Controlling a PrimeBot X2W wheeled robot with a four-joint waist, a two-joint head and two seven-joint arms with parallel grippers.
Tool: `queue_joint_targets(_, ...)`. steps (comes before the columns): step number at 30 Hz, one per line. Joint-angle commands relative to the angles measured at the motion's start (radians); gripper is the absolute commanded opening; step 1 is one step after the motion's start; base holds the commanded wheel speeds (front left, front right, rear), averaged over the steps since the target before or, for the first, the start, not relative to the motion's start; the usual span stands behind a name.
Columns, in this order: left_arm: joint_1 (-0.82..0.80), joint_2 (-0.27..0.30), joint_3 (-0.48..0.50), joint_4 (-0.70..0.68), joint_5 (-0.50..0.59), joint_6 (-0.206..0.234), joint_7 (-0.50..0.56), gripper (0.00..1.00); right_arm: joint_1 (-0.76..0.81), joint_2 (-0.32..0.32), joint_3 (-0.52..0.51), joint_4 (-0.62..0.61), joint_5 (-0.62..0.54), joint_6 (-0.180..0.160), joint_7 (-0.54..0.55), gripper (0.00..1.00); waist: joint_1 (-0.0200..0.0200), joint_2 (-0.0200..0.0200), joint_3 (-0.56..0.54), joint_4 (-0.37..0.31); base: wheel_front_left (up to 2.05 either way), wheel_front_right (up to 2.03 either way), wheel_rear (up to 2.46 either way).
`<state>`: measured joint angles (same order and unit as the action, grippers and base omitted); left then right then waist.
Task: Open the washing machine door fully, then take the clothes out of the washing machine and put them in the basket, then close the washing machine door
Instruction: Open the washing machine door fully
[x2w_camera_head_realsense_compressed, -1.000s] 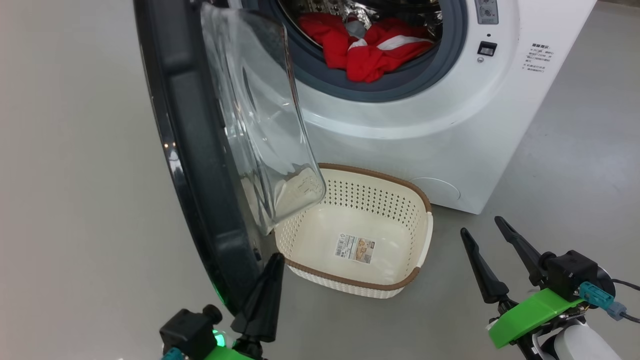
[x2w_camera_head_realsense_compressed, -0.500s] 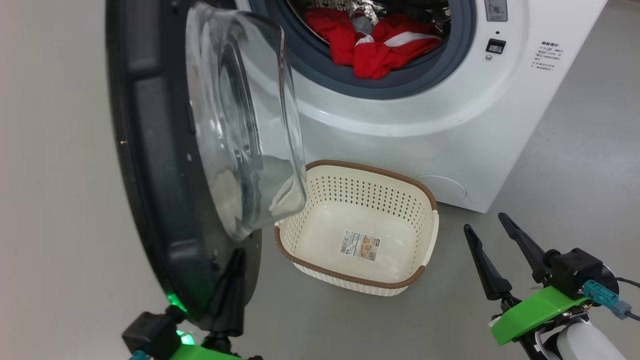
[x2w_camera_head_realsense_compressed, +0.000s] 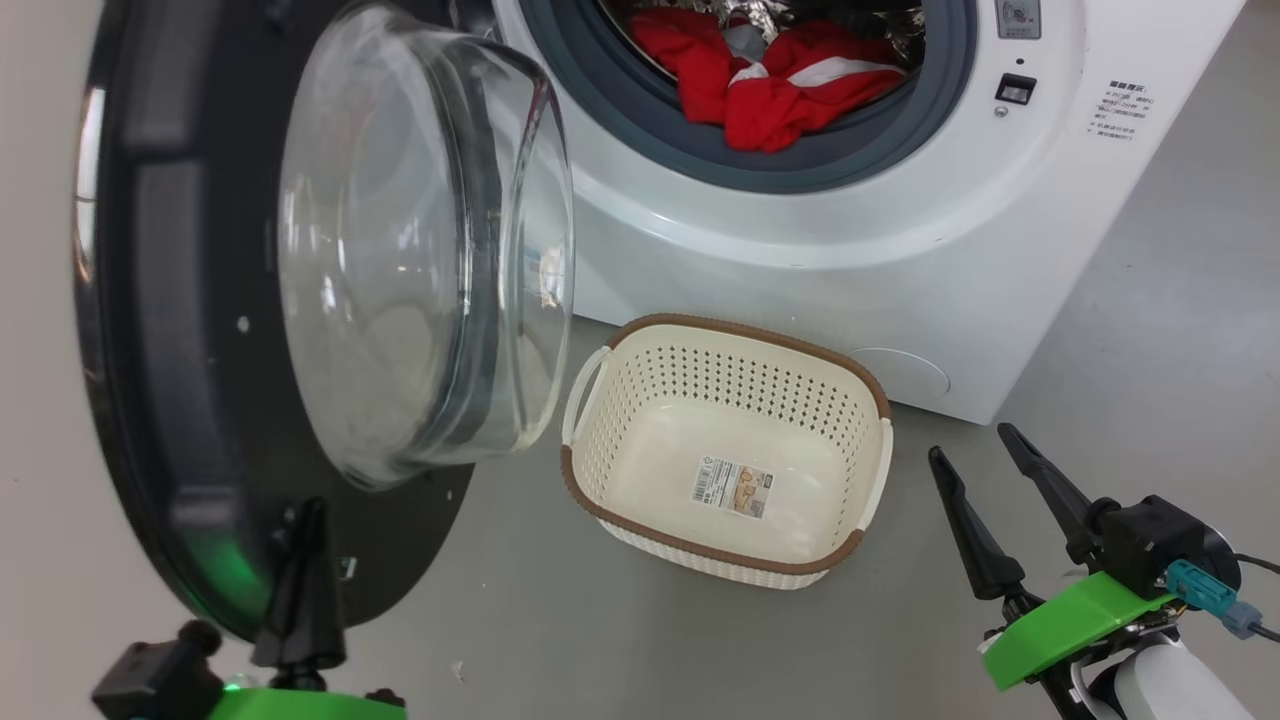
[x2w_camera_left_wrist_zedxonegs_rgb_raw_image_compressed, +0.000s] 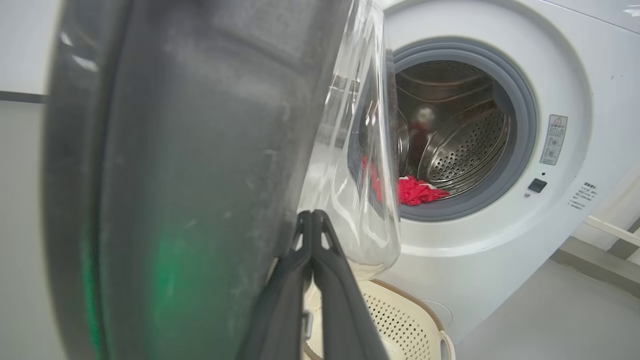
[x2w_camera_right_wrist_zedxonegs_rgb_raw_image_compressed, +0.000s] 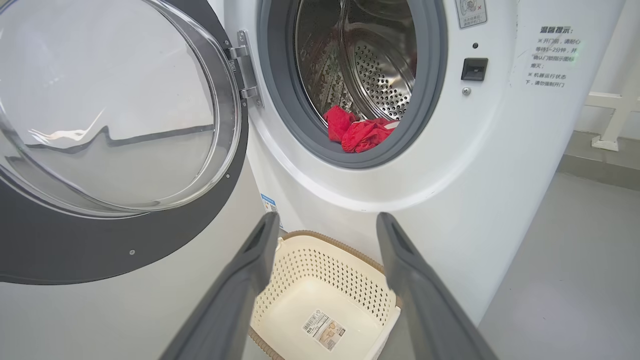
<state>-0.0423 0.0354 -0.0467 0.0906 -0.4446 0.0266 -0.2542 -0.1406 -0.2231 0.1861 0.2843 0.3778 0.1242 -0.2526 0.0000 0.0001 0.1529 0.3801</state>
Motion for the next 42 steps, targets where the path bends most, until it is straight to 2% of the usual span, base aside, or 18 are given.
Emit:
queue_joint_targets(1,-0.028,0.018,0.083,-0.021,0.013,-0.001,-0.008,0.00,0.004,-0.012,0.026,-0.027,-0.003,0.007,-0.009,1.00,0.0000,-0.0001,0.001,0.002,0.00,0.00,0.00)
queue_joint_targets(10,-0.072,0.033,0.239,0.026,0.049,-0.036,-0.008,0.00,-0.007,-0.020,0.037,-0.026,-0.001,0.007,-0.009,1.00,0.0000,-0.0001,0.015,0.002,0.00,0.00,0.00)
queue_joint_targets(19,-0.160,0.078,0.354,0.119,0.108,-0.078,-0.008,0.00,-0.005,-0.022,0.044,-0.026,-0.004,0.007,-0.009,1.00,0.0000,-0.0001,0.031,0.001,0.00,0.00,0.00)
queue_joint_targets(42,-0.370,0.164,0.594,0.364,0.216,-0.135,-0.008,0.00,-0.033,-0.044,0.048,-0.033,-0.006,0.007,-0.009,1.00,0.0000,-0.0001,0.104,-0.028,0.00,0.00,0.00)
